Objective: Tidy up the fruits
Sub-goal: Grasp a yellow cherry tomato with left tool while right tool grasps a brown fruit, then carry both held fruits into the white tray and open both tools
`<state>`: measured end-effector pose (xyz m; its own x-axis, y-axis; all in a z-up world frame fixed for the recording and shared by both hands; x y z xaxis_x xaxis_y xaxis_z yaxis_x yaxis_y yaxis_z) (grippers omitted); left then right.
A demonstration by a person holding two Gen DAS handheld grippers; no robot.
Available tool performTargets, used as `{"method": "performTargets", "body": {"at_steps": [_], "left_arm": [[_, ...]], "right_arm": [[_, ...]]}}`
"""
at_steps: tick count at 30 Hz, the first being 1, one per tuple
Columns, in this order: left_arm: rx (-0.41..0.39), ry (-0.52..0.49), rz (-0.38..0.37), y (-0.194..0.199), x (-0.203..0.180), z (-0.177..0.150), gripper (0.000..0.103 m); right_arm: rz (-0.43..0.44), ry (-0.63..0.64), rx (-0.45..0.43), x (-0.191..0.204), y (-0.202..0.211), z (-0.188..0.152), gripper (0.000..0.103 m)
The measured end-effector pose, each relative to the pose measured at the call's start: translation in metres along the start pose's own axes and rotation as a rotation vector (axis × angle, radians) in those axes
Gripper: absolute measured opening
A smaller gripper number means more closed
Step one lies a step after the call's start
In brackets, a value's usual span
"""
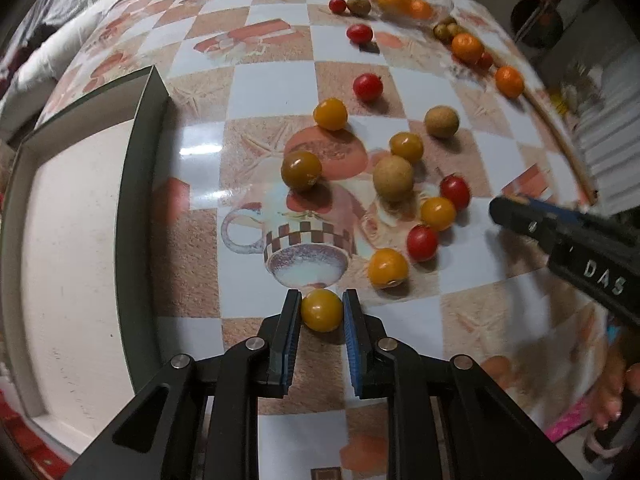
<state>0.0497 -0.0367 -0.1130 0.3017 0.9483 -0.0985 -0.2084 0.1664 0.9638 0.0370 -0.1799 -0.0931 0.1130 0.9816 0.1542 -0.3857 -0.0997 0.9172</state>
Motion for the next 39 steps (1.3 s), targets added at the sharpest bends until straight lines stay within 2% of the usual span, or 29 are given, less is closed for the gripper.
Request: {"method": "performTargets", "body": {"at_steps": [4,6,9,13,18,29,34,39], "left_arm": [[-0.024,0.013,-0.028,0.009,0.004,0.018,0.022],[-0.041,0.007,-0.03,0.016,0.004,0.008,0.022],[-0.059,0.02,-0.034,0.023,0.004,0.012,0.022],[-0.098,0.064,-0.062,0.053,0.033,0.006,0.022],[-0.149,0.118,-0.023,0.072,0.084,0.006,0.022],[-0.202,0.234,0.156,0.068,0.208,0.007,0.022],[-0.188,0.253,0.184,0.049,0.238,0.007,0.022],[-0.168,0.247,0.197,0.034,0.249,0.004,0.022]], "right_arm": [[0.024,-0.013,0.001,0.007,0.008,-0.002,0.028],[0.036,-0.015,-0.001,0.013,0.013,-0.001,0.028],[0.047,-0.004,-0.009,0.024,0.018,0.004,0.028],[0.077,0.02,-0.022,0.049,0.025,0.015,0.028],[0.122,0.06,-0.028,0.094,0.022,0.032,0.028],[0.227,0.178,-0.005,0.213,-0.007,0.06,0.028],[0.248,0.212,0.034,0.255,-0.033,0.065,0.028],[0.209,0.259,0.06,0.276,-0.06,0.064,0.028]]}}
Point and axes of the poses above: each gripper's, at about its wrist camera, not at the fingertips, and y roughly against the way its jaws point, x to its left, z to its top, the point moved 9 cm from there along -y, roughly the way its jaws point, and after that the axes turned 6 degrees about -x, right-handed, at the moved point
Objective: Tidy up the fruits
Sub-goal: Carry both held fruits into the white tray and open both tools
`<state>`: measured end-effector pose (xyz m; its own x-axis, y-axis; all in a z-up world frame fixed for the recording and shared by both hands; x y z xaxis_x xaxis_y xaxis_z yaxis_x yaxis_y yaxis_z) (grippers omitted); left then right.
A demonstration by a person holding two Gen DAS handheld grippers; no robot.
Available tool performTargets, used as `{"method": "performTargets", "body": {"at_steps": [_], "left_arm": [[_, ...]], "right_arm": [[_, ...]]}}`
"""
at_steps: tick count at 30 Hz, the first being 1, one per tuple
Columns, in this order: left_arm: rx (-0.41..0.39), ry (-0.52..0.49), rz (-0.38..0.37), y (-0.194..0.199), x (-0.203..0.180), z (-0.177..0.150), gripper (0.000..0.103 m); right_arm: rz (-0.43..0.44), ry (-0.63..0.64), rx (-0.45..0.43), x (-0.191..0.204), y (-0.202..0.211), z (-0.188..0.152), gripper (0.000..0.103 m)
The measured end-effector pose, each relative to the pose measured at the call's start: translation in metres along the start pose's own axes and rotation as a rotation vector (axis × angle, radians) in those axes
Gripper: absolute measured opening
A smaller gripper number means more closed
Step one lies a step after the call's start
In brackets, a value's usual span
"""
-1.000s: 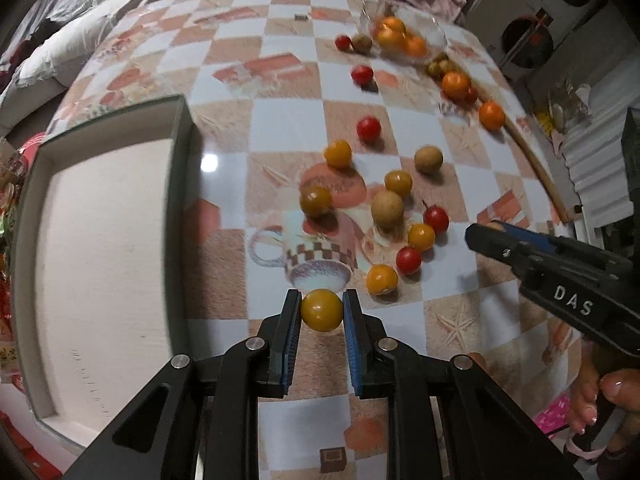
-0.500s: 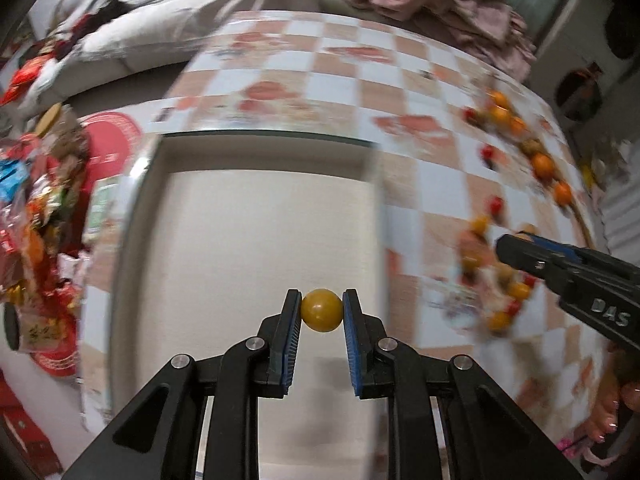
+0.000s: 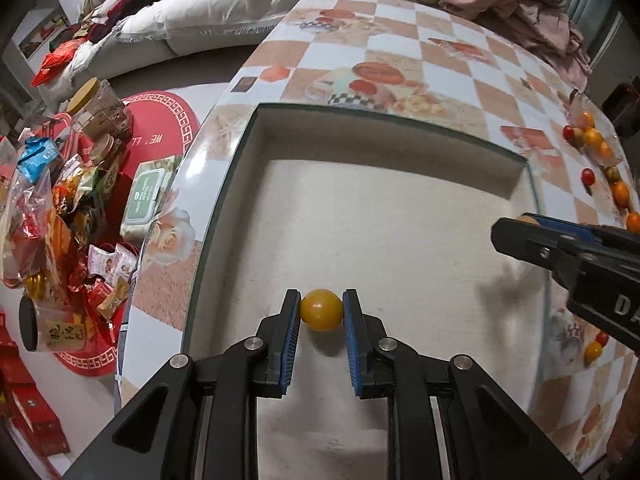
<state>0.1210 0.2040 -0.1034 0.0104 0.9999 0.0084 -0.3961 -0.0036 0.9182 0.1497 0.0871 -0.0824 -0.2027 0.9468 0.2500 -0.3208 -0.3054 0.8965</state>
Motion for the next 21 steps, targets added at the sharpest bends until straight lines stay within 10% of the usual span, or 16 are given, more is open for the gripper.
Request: {"method": "performTargets", "body": {"at_steps": [7,11,21], "left_arm": [[0.003,-0.011,0.015,-0.008,0.004,-0.003,0.024],[-0.023,-0.009,0.048,-0.004,0.009,-0.002,0.082],[0.015,-0.014,0.04,-0.003,0.007,-0.016,0.082]], "right_arm": [[-0.088,0.08,0.023,0.003,-0.025,0.002,0.028],[-0.106,0.097,0.037,0.004,-0.03,-0.001,0.029],[-0.003,0.023,-0.041,0.005,-0.001,0.014,0.08]]}}
Point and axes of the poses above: each gripper's, at about its wrist camera, not at the fingertips, and y roughly against the way its jaws point, x to its left, z to its top, the point moved 9 cm from there along -y, roughly the way its jaws point, and after that the axes turned 6 degrees about -x, right-handed, at the moved point
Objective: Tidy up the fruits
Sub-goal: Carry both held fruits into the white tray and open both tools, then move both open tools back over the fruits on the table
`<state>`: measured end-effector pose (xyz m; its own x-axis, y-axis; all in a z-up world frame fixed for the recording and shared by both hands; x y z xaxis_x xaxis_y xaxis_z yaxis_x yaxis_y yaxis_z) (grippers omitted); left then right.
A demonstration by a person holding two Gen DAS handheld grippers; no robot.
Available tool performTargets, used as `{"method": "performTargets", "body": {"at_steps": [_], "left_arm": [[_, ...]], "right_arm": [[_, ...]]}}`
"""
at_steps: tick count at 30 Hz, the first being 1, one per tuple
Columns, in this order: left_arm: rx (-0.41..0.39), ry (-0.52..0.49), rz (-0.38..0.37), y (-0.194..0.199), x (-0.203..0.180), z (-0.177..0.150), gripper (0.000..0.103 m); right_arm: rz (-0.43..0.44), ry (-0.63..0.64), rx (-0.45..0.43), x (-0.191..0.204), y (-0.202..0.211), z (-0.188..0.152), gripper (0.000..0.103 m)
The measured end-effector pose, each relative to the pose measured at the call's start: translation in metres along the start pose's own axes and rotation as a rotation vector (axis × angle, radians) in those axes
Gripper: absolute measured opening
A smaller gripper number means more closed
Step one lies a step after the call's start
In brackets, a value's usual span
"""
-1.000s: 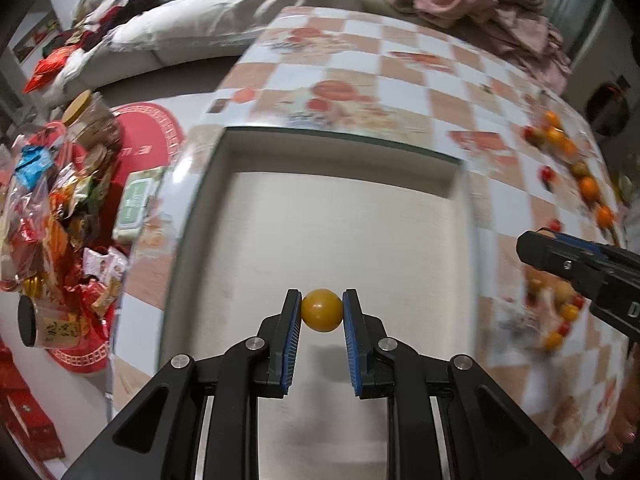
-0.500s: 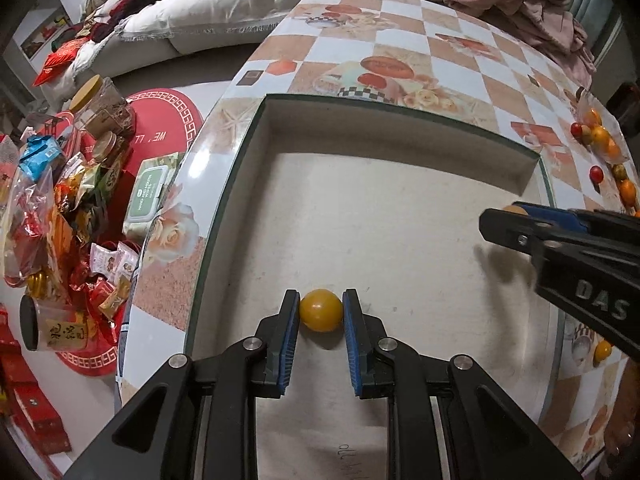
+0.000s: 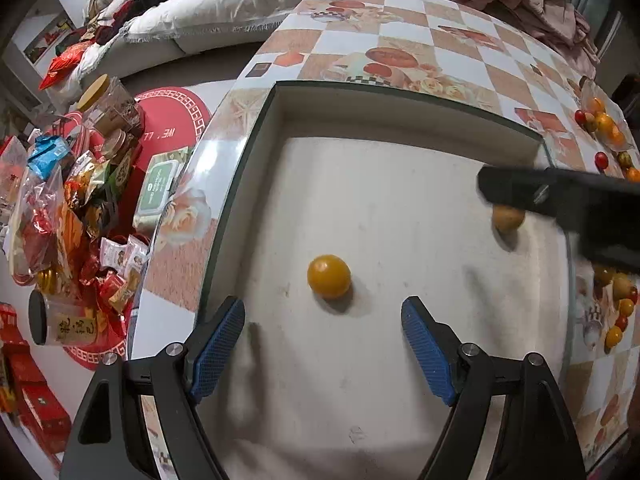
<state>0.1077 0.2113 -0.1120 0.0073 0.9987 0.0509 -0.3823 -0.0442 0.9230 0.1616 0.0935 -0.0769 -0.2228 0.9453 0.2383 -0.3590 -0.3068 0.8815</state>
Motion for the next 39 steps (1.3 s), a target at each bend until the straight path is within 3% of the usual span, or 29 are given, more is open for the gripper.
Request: {"method": "performTargets", "body": {"at_steps": [9,19,25,39], "left_arm": [[-0.009,-0.054,-0.064,0.025,-0.043,0.001,0.082],[-0.052,-0.191,-0.146,0.059,-0.124,0.001,0.082],[-0.057,-0.247,-0.186,0.067,-0.17,0.0,0.082],[-0.017,-0.269,-0.179,0.041,-0.223,-0.001,0.082]], "right_arm": [[-0.027,-0.1,-0.051,-0.04,0.05,-0.014,0.08],[-0.164,-0.304,-0.012,-0.146,0.096,-0.088,0.08],[-0.224,-0.398,-0.007,-0.195,0.115,-0.115,0.08],[-0.232,-0.44,-0.002,-0.234,0.12,-0.124,0.08]]}}
Point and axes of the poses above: each gripper's, at about its wrist camera, not at the fingertips, and y roughly against the way its jaws point, x to its left, z to its top, the point moved 9 cm from there along -y, roughly the way its jaws point, and after that the axes turned 6 degrees about -x, right-handed, at the moved point
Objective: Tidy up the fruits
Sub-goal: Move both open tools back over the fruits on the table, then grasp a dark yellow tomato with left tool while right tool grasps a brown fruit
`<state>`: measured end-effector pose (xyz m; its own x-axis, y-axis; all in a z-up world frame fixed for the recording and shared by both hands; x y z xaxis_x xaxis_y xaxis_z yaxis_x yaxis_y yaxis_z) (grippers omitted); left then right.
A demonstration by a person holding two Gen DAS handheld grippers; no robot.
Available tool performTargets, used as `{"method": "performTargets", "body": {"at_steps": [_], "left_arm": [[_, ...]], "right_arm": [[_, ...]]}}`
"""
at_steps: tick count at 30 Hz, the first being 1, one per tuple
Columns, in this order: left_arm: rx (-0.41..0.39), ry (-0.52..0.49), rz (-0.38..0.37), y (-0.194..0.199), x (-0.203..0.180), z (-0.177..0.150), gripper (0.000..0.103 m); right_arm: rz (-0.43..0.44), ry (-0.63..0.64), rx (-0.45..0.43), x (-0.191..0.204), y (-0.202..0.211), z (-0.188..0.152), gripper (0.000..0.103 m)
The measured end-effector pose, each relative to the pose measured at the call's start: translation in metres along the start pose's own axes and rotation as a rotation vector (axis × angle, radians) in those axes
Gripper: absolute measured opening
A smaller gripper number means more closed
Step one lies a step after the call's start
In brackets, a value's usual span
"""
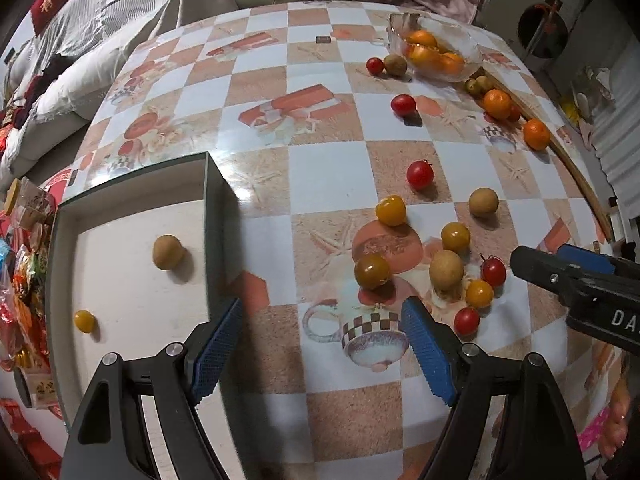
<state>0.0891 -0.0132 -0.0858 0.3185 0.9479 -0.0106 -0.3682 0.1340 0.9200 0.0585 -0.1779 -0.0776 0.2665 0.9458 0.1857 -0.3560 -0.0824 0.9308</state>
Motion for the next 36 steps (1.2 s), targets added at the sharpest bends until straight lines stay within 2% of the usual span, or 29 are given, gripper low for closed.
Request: {"method": "performTargets", "body": {"at_steps": [10,19,22,27,28,30,31,32,34,35,36], "left_arm": [[0.009,-0.029,0.049,-0.021,-0.003,0.001,0.082],[0.0,-0.04,0.049,-0.037,-0.012,0.008,0.082],[0.002,-0.042,0.049,-0.04,-0.016,0.008,0.082],[0.002,-0.017,0.053,-0.041,-0.017,0.008,0.08],[0.002,-0.012,0.046,-0.041,-0.018,0.008,0.078],[0.007,-0.001,0.019,-0.04,-0.021,0.008,0.065],[0.009,0.0,0.01,-0.039,-0.023,0.007,0.062],[0.009,-0.005,0.006,-0.038,-0.025,0.007,0.057],[0.01,-0.013,-0.013,-0.035,-0.029,0.006,0.042],[0.011,-0.013,-0.019,-0.035,-0.029,0.006,0.031],[0.013,-0.011,-0.028,-0.034,-0.029,0.005,0.027]], "right_arm": [[-0.006,0.03,0.017,-0.002,-0.019,0.01,0.08],[-0.023,0.082,0.014,0.004,-0.044,0.026,0.08],[-0.038,0.107,0.001,0.006,-0.048,0.031,0.074],[-0.034,0.15,-0.013,0.017,-0.051,0.036,0.055],[-0.035,0.158,-0.015,0.018,-0.051,0.037,0.053],[-0.043,0.18,-0.02,0.021,-0.052,0.038,0.041],[-0.047,0.188,-0.021,0.022,-0.051,0.038,0.038],[-0.047,0.193,-0.022,0.023,-0.051,0.038,0.031],[-0.044,0.187,-0.022,0.022,-0.051,0.037,0.03],[-0.039,0.181,-0.021,0.022,-0.05,0.037,0.03],[-0.035,0.178,-0.022,0.021,-0.049,0.037,0.03]]}}
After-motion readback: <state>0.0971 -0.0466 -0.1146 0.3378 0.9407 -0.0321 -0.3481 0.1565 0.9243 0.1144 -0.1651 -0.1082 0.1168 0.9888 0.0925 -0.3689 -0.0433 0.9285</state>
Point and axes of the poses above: each gripper's, at about its wrist camera, not at the fingertips, and y roughly against the way its jaws point, x to its left, z to its top, the point moved 9 cm from there along -y, roughly the way its jaws point, and after that the axes turned 6 degrees about -x, right-handed, at the moved point
